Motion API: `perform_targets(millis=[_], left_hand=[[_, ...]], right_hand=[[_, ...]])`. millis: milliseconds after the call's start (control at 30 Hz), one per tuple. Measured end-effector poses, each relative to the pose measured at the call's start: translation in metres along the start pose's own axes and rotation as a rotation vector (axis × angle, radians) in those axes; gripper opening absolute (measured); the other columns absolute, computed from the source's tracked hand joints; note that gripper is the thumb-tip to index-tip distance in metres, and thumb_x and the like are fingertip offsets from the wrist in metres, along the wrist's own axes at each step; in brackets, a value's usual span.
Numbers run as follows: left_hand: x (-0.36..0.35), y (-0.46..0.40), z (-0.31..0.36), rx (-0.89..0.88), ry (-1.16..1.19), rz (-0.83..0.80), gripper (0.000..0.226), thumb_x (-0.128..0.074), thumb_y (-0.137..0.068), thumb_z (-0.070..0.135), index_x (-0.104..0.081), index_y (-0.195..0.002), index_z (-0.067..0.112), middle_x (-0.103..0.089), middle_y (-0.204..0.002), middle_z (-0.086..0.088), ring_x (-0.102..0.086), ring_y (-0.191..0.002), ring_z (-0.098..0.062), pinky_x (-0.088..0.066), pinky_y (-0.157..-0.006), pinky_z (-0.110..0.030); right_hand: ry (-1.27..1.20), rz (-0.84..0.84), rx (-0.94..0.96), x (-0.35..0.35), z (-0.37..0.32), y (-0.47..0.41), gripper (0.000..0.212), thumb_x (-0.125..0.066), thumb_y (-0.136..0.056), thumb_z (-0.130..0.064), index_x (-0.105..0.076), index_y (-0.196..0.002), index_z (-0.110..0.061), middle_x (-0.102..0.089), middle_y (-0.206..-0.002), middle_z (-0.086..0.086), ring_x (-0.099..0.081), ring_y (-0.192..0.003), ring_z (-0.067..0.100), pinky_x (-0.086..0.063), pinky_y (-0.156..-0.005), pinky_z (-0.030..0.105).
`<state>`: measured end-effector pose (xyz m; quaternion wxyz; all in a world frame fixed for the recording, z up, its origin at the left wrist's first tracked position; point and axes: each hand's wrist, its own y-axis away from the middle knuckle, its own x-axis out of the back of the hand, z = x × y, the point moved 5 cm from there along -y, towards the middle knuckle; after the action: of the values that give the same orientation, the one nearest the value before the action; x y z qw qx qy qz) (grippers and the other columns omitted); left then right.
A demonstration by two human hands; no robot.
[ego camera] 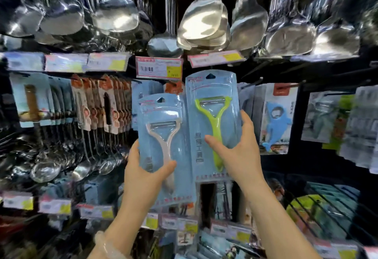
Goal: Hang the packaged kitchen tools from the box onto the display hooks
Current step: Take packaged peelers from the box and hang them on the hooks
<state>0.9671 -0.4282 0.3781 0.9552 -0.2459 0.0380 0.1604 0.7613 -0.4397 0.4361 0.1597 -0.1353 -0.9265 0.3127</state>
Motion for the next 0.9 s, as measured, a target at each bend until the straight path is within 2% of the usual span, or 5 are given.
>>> perform_targets(millis=[133, 567, 667, 767, 900], left_hand=[[0.003, -0.004, -0.007, 0.021, -0.016, -0.025, 0.083, -0.081, -0.071, 0.019, -0.037, -0.14, 0.035, -0.056, -0.129, 0.01, -0.058, -0.115, -0.019, -0.05, -0.093, -0.049], [0.013, -0.01, -0.019, 0.037, -0.013, -0.027, 0.075, -0.08, -0.072, 0.01, -0.043, -0.133, 0.033, -0.061, -0.12, 0.01, -0.062, -0.106, -0.016, -0.052, -0.09, -0.047], [0.004, -0.008, -0.025, 0.038, -0.022, -0.078, 0.077, -0.08, -0.072, 0.017, -0.04, -0.133, 0.039, -0.058, -0.124, 0.013, -0.06, -0.111, -0.015, -0.051, -0.092, -0.046], [-0.011, -0.004, -0.03, 0.016, -0.044, -0.148, 0.066, -0.076, -0.076, 0.016, -0.043, -0.125, 0.045, -0.062, -0.115, 0.018, -0.063, -0.102, -0.004, -0.054, -0.084, -0.034], [-0.033, 0.003, -0.034, 0.008, -0.042, -0.293, 0.072, -0.067, -0.085, 0.015, -0.031, -0.141, 0.044, -0.056, -0.128, 0.023, -0.058, -0.114, -0.001, -0.052, -0.093, -0.034]], right_hand=[[0.028, 0.01, -0.028, -0.007, 0.005, -0.005, 0.098, -0.075, -0.074, -0.042, -0.013, -0.149, -0.03, -0.025, -0.152, -0.011, -0.024, -0.139, 0.01, -0.025, -0.109, 0.029], [0.231, 0.001, -0.161, -0.03, 0.042, -0.034, 0.093, -0.066, -0.081, -0.049, -0.01, -0.151, -0.022, -0.02, -0.145, 0.009, -0.024, -0.135, 0.027, -0.029, -0.107, 0.039], [0.132, 0.016, -0.128, -0.033, 0.041, -0.013, 0.078, -0.066, -0.084, -0.04, -0.024, -0.147, -0.019, -0.036, -0.139, 0.006, -0.035, -0.132, 0.021, -0.033, -0.106, 0.034], [-0.073, -0.157, -0.179, -0.049, 0.044, 0.023, 0.068, -0.067, -0.085, -0.03, -0.029, -0.141, -0.028, -0.058, -0.112, -0.005, -0.06, -0.103, 0.009, -0.049, -0.08, 0.017], [-0.214, -0.186, -0.196, -0.053, 0.048, 0.053, 0.065, -0.063, -0.088, -0.025, -0.028, -0.141, -0.035, -0.054, -0.125, -0.013, -0.058, -0.099, -0.01, -0.049, -0.07, 0.007]])
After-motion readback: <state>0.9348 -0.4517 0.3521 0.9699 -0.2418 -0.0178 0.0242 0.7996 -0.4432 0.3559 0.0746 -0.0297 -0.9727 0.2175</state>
